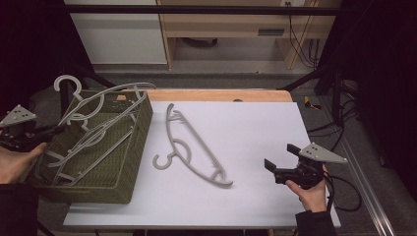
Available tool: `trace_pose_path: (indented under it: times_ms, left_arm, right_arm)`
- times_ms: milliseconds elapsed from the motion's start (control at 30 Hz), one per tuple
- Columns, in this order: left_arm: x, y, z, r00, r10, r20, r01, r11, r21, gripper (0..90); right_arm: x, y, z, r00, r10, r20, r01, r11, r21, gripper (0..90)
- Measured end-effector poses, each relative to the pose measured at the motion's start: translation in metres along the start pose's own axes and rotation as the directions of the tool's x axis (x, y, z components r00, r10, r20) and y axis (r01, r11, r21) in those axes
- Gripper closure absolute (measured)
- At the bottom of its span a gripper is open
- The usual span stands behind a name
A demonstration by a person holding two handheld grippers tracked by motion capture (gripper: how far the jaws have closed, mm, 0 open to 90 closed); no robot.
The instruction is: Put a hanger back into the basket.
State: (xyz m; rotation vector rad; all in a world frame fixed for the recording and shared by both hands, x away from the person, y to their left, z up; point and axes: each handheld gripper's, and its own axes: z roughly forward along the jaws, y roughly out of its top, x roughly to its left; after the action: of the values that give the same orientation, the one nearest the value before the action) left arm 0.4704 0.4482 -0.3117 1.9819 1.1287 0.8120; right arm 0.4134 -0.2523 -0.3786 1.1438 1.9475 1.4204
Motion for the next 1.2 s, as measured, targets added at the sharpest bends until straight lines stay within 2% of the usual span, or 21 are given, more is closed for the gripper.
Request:
trace_pose_path:
  times_ms: [133,267,500,767,867,1033,1200]
  left_arm:
    - [0.006,-0.008,0.001,0.9997,-0.009,-0.024,0.010,0.9999,0.010,82.5]
    - [0.011,-0.015,0.003,0.9994,-0.021,-0.029,0.021,0.9997,0.014,82.4]
    - [0.013,-0.021,0.005,0.9988,-0.010,-0.049,0.012,0.9993,0.035,82.5]
    - [0.019,-0.033,0.006,0.9976,-0.037,-0.059,0.040,0.9978,0.053,82.5]
    - [0.018,-0.037,0.010,0.9971,-0.033,-0.069,0.038,0.9961,0.079,82.4]
    - [0.012,-0.040,0.020,0.9979,-0.033,-0.056,0.039,0.9927,0.114,82.4]
    - [0.007,-0.045,0.032,0.9984,-0.034,-0.046,0.041,0.9827,0.181,82.4]
  right_arm:
    - [-0.001,0.000,0.000,1.0000,-0.003,0.004,0.003,1.000,0.002,2.8]
    - [0.000,0.000,0.000,1.0000,-0.002,0.003,0.002,1.000,0.001,2.8]
    - [0.000,-0.001,0.001,1.0000,-0.005,0.001,0.005,1.000,0.007,2.8]
    - [0.000,-0.001,0.001,1.0000,-0.006,0.002,0.006,1.000,0.009,2.8]
    - [0.000,-0.001,0.002,0.9999,-0.010,0.001,0.010,1.000,0.014,2.8]
    - [0.001,-0.001,0.003,1.0000,-0.005,0.003,0.005,1.000,0.015,2.8]
    - [0.001,-0.001,0.002,1.0000,-0.006,0.003,0.006,1.000,0.013,2.8]
